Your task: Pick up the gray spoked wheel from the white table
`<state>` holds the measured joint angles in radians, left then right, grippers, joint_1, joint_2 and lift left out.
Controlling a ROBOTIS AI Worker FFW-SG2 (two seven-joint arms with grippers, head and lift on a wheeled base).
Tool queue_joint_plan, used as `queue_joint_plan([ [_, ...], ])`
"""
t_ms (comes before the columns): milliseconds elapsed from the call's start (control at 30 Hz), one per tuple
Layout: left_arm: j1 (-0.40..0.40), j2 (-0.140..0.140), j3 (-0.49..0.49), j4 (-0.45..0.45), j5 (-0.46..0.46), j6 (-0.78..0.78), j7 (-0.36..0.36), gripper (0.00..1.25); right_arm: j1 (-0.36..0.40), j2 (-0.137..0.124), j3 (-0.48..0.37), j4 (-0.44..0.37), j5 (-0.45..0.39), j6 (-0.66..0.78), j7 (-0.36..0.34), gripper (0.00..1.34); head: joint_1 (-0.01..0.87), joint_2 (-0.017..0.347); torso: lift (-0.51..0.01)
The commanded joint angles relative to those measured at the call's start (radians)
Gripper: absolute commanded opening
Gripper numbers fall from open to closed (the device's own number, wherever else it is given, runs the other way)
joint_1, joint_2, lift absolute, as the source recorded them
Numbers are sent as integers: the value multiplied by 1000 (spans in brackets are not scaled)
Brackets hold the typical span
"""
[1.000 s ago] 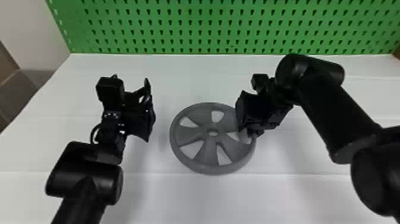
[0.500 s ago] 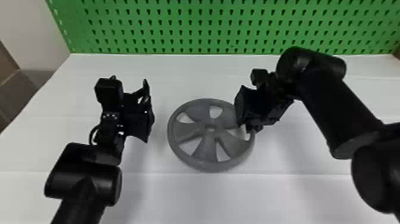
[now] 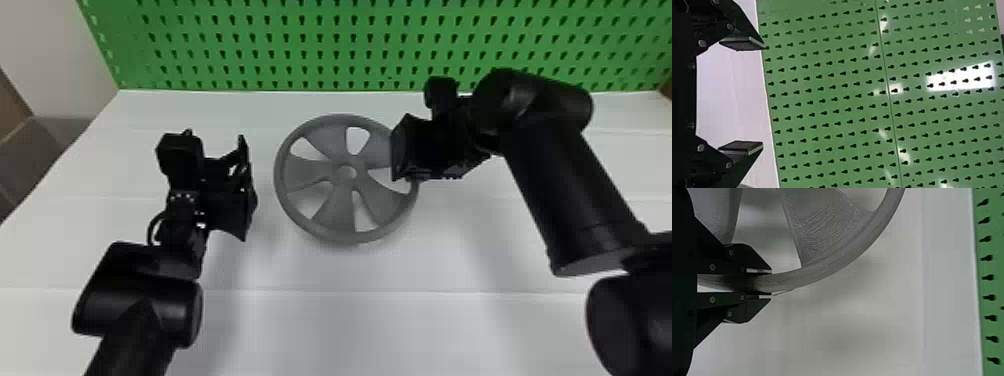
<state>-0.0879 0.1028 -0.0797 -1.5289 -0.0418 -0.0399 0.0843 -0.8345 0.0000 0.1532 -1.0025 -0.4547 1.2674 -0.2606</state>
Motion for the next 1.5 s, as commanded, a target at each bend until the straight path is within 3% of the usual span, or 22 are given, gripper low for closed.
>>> queue_joint_plan([
  [0, 2, 0, 1, 0, 2, 0, 0, 882, 46, 1, 5, -93, -1, -89, 1, 97, 782, 57, -97],
  [233, 3, 0, 3, -5, 0, 0, 0, 882, 98, 1, 19, -189, 16, -209, 57, 97, 782, 57, -97],
  [500, 5, -2, 6, -7, 2, 0, 0, 882, 187, 1, -1, -340, 165, -388, 133, 97, 782, 57, -97],
  [700, 7, -2, 6, -8, 3, 0, 0, 882, 248, 1, -20, -400, 240, -537, 175, 97, 782, 57, -97],
  [867, 7, -2, 8, -8, 5, 0, 0, 882, 290, 1, -30, -426, 307, -649, 201, 97, 782, 57, -97],
  [1467, 5, -3, 9, -10, 13, -5, 3, 881, 433, -5, -104, -438, 399, -1083, 213, 95, 782, 57, -97],
])
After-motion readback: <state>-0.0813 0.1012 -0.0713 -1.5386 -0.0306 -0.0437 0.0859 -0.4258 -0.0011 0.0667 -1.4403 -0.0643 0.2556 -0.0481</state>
